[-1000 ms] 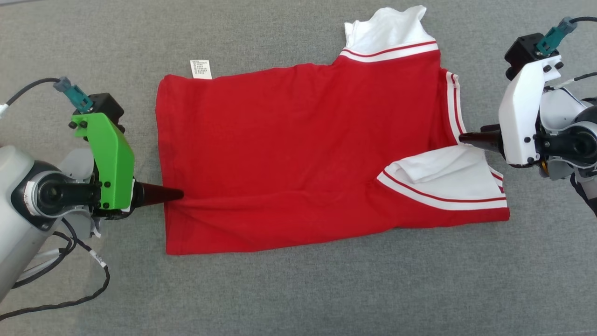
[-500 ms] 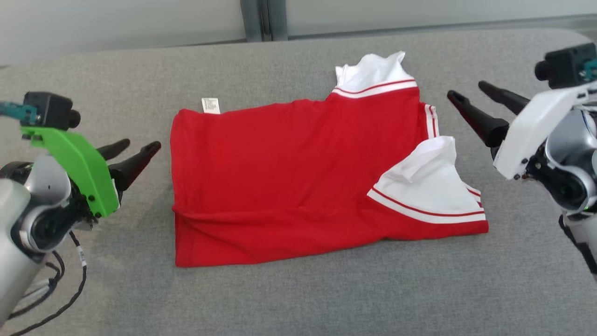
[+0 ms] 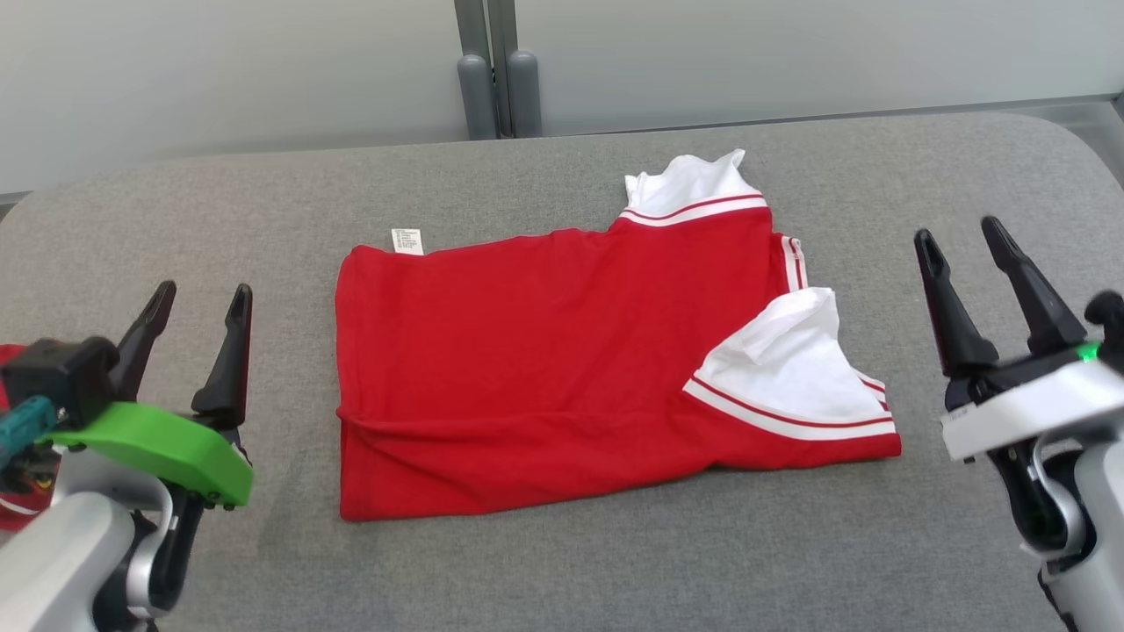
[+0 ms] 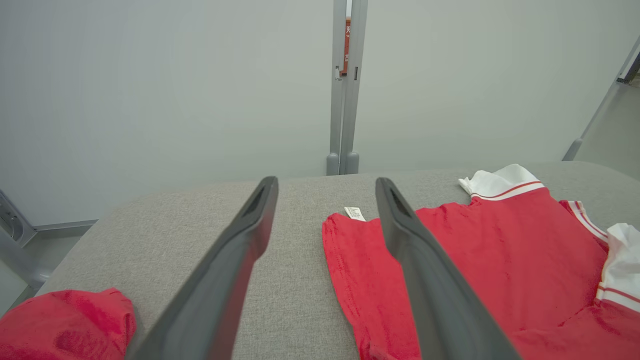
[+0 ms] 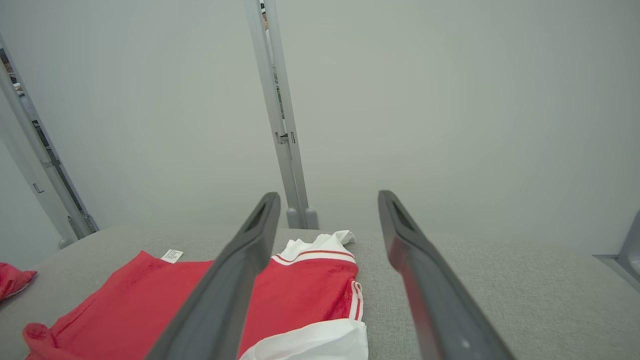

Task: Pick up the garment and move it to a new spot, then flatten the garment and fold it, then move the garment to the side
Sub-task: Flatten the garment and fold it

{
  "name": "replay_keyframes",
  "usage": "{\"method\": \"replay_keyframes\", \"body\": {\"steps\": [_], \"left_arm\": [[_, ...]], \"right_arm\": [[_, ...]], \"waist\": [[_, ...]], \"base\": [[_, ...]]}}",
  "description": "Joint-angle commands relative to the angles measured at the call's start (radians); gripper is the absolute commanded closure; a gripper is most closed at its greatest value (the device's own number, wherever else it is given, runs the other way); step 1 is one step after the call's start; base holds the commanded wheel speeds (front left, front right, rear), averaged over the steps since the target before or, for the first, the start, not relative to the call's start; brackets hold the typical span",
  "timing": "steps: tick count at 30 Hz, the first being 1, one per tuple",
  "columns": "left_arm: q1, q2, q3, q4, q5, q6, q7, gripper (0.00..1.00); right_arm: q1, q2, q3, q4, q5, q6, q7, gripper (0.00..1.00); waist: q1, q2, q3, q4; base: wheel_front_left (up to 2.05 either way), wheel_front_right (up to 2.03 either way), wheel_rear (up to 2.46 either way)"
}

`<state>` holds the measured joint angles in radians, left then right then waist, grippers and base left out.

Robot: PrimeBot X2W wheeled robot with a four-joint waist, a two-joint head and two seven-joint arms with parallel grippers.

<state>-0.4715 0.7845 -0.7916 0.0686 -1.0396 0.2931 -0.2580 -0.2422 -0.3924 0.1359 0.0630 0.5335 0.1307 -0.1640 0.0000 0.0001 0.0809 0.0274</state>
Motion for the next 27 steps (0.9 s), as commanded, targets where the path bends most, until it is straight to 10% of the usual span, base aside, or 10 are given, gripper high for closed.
{"method": "replay_keyframes", "body": {"steps": [1, 7, 13, 27], "left_arm": [[0.044, -0.022, 0.045, -0.026, 0.027, 0.023, -0.008, 0.00], [0.265, -0.154, 0.276, -0.153, 0.260, 0.039, -0.007, 0.00], [0.462, -0.339, 0.459, -0.169, 0.473, -0.069, -0.007, 0.00], [0.494, -0.447, 0.511, 0.022, 0.539, -0.258, 0.067, 0.00]], "right_arm": [[0.029, 0.011, -0.014, 0.012, -0.023, 0.000, -0.030, 0.00], [0.119, 0.074, -0.049, 0.064, -0.081, 0.000, -0.090, 0.00], [0.186, 0.110, -0.076, 0.103, -0.109, 0.000, -0.101, 0.00], [0.144, 0.064, -0.041, 0.222, -0.067, 0.000, 0.009, 0.00]], "waist": [[0.0000, -0.0001, -0.004, 0.000], [0.0000, -0.0001, -0.008, 0.005], [0.0000, -0.0001, -0.019, 0.010], [0.0000, -0.0001, -0.012, 0.017]], "base": [[0.00, 0.00, 0.00], [0.00, 0.00, 0.00], [0.00, 0.00, 0.00], [0.00, 0.00, 0.00]]}}
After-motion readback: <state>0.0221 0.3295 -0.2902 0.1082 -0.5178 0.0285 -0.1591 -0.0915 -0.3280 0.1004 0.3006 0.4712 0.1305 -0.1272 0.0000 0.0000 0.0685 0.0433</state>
